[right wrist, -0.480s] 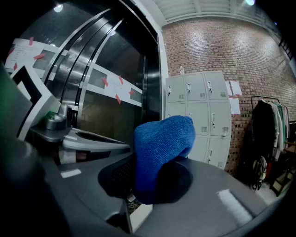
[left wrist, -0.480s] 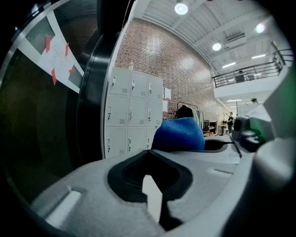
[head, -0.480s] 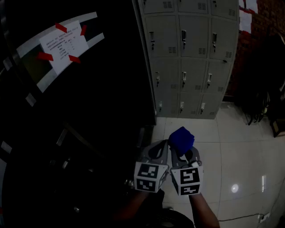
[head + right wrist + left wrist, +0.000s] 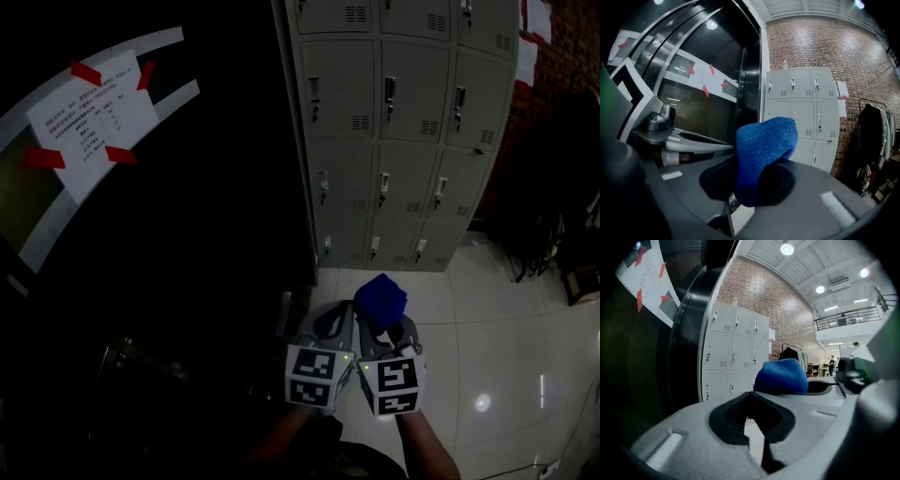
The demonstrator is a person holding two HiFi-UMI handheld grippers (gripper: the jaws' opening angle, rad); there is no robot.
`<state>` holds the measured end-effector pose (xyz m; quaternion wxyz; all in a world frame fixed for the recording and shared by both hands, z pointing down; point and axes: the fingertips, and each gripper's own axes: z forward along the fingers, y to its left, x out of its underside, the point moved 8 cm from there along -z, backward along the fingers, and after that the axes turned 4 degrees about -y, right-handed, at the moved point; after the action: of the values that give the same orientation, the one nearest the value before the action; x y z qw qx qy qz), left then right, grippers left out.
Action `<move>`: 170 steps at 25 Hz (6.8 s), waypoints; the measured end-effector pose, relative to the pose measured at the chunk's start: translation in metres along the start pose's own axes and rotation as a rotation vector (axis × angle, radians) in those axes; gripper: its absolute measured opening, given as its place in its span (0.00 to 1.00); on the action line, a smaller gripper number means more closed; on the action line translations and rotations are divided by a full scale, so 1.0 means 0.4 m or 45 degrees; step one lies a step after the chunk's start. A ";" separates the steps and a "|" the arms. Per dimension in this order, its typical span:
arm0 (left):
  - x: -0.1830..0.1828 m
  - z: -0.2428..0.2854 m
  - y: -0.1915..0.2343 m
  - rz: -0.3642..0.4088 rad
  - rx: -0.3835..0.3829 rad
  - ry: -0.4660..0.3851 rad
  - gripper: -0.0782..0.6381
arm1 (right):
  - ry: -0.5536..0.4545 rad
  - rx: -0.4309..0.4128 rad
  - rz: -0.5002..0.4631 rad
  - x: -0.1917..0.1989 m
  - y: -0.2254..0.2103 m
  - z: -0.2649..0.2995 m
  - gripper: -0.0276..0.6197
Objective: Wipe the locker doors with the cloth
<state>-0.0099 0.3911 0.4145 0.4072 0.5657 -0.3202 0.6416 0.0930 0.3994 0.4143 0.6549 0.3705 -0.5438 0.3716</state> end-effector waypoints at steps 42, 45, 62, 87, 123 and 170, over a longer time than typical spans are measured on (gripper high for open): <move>-0.256 0.888 0.539 0.027 -0.157 -0.046 0.12 | -0.091 -0.130 -0.020 -0.185 -0.460 0.996 0.15; -0.275 0.936 0.556 0.040 -0.199 -0.051 0.12 | -0.108 -0.169 -0.028 -0.197 -0.495 1.054 0.15; -0.507 1.128 0.765 0.053 -0.239 -0.203 0.12 | -0.290 -0.268 -0.140 -0.471 -0.570 1.350 0.15; -0.706 1.267 0.974 0.116 -0.099 -0.357 0.12 | -0.426 -0.219 -0.278 -0.858 -0.586 1.740 0.15; -0.678 1.360 0.934 0.128 -0.049 -0.320 0.12 | -0.492 0.111 -0.209 -0.776 -0.869 1.526 0.15; -0.622 1.380 0.899 0.090 -0.018 -0.281 0.12 | -0.333 0.081 -0.193 -0.586 -0.879 1.588 0.15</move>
<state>-0.0646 -0.2964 0.2725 0.3506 0.6184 -0.3871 0.5872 0.0975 -0.3431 0.2394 0.5927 0.4762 -0.5829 0.2869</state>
